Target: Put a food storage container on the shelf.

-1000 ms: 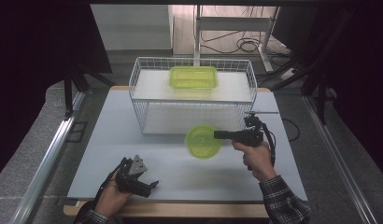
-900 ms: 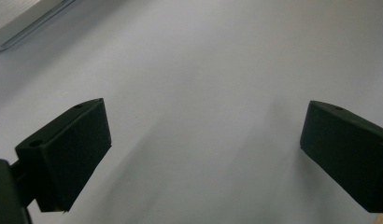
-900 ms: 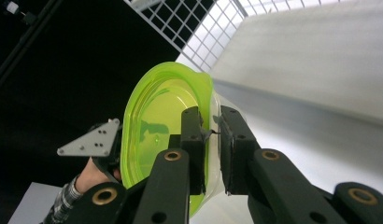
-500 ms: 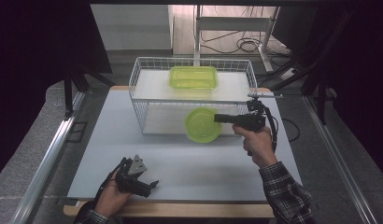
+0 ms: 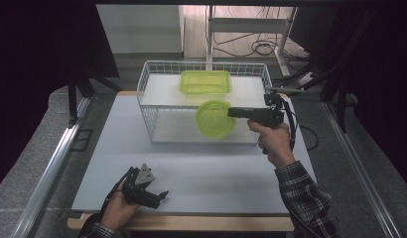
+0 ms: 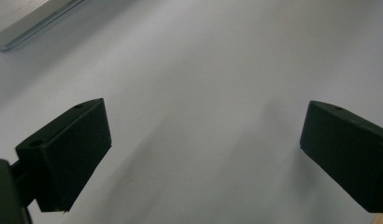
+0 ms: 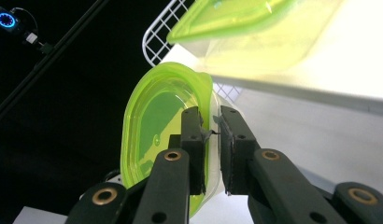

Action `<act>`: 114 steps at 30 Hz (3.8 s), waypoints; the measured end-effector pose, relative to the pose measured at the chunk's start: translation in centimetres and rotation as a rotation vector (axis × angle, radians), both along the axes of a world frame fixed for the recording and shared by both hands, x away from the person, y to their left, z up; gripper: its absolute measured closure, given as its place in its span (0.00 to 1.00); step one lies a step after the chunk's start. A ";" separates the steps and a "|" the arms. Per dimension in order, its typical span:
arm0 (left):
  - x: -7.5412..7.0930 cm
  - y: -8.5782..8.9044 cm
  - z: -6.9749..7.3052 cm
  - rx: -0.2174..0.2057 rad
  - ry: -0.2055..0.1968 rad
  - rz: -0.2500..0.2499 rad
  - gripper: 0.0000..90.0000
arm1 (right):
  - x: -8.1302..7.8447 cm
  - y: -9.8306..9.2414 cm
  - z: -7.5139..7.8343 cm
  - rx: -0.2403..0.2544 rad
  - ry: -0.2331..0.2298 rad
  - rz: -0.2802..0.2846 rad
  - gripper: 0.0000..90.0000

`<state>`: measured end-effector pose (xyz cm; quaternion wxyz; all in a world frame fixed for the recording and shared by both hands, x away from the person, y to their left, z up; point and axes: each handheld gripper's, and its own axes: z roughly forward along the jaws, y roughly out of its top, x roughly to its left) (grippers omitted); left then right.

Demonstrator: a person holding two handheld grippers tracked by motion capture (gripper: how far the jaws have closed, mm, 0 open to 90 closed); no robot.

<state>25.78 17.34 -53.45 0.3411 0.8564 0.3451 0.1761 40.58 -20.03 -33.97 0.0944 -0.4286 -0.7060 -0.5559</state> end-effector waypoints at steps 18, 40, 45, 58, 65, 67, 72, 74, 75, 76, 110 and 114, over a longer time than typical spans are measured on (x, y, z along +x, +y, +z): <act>0.0 0.1 0.0 0.001 0.006 0.000 0.02 | 2.5 2.1 6.0 -0.014 -0.105 -0.058 0.90; 0.0 0.2 0.0 0.010 0.002 -0.004 0.02 | 7.0 4.8 7.8 -0.062 -0.126 -0.171 0.90; 0.0 0.2 -0.1 0.010 0.006 -0.004 0.02 | 7.6 5.0 7.5 -0.057 -0.106 -0.183 0.90; -0.1 0.1 -0.1 0.016 0.007 -0.010 0.02 | 8.7 5.9 7.5 -0.219 -0.156 -0.262 0.78; -0.1 0.1 -0.1 0.019 0.008 -0.011 0.02 | 8.8 6.0 7.4 -0.223 -0.171 -0.263 0.71; -0.1 0.1 -0.1 0.019 0.008 -0.010 0.02 | 8.7 5.9 7.5 -0.216 -0.178 -0.259 0.65; -0.1 0.1 -0.1 0.016 0.005 -0.007 0.02 | 8.4 5.7 7.8 -0.217 -0.204 -0.238 0.49; -0.1 0.1 -0.1 0.015 0.005 -0.007 0.02 | 8.2 5.6 7.8 -0.220 -0.214 -0.228 0.46; -0.1 0.1 -0.1 0.015 0.005 -0.007 0.02 | 8.2 5.6 7.8 -0.220 -0.214 -0.228 0.46; -0.1 0.1 -0.1 0.016 0.006 -0.006 0.02 | 8.1 5.5 7.8 -0.218 -0.219 -0.222 0.44; -0.1 0.1 0.0 0.003 0.009 -0.006 0.02 | 4.5 4.3 6.9 -0.290 -0.334 -0.111 0.13; 0.0 0.2 0.1 -0.013 0.014 -0.003 0.02 | 4.3 4.1 6.5 -0.301 -0.346 -0.105 0.11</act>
